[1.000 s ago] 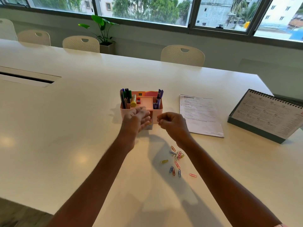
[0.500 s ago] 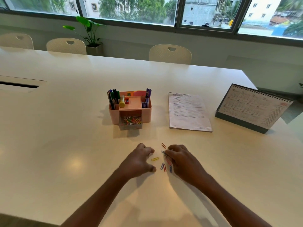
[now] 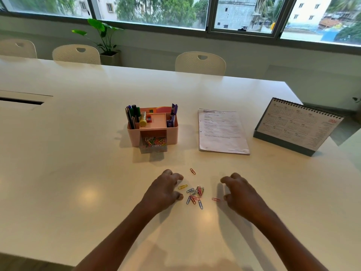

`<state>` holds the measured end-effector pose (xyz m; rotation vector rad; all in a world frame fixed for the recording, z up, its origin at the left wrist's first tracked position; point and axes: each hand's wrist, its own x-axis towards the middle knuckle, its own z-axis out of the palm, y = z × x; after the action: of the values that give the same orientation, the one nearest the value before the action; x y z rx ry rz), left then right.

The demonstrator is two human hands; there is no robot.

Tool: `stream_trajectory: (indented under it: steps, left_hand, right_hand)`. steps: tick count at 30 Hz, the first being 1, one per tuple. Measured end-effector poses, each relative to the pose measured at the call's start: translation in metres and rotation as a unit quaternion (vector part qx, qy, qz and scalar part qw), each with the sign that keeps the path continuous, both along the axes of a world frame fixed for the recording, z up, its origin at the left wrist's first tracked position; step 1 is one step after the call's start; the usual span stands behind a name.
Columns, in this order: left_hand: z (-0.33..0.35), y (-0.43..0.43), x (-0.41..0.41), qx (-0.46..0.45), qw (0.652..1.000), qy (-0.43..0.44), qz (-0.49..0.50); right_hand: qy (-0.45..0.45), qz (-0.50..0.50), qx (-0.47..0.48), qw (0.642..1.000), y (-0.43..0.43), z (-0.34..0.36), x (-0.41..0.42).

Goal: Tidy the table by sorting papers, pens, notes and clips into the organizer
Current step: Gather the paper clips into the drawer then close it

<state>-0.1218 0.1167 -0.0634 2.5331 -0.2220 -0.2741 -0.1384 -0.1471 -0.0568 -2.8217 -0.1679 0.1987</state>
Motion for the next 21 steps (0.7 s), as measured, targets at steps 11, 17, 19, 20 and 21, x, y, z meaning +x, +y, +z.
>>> stream_trajectory:
  steps: [11, 17, 19, 20, 21]
  left_hand:
    - [-0.008, -0.017, 0.003, -0.068, 0.996, -0.059, -0.001]
    - [-0.004, -0.014, -0.001, -0.028, 0.999, -0.036, -0.025]
    - [-0.005, -0.013, -0.004, -0.018, 0.999, -0.013, -0.027]
    - [-0.006, -0.012, -0.006, -0.011, 1.000, -0.011, -0.026]
    - [-0.006, -0.013, -0.007, -0.007, 1.000, -0.015, -0.024]
  right_hand:
    - [-0.051, 0.055, 0.098, 0.992, 0.052, -0.016, -0.004]
    - [-0.091, 0.031, 0.095, 0.991, 0.060, -0.016, 0.037]
    - [-0.075, 0.057, 0.051, 0.994, 0.064, -0.018, 0.048]
    - [-0.075, 0.071, 0.027, 0.994, 0.066, -0.018, 0.052]
    - [-0.080, 0.086, 0.009, 0.993, 0.068, -0.018, 0.054]
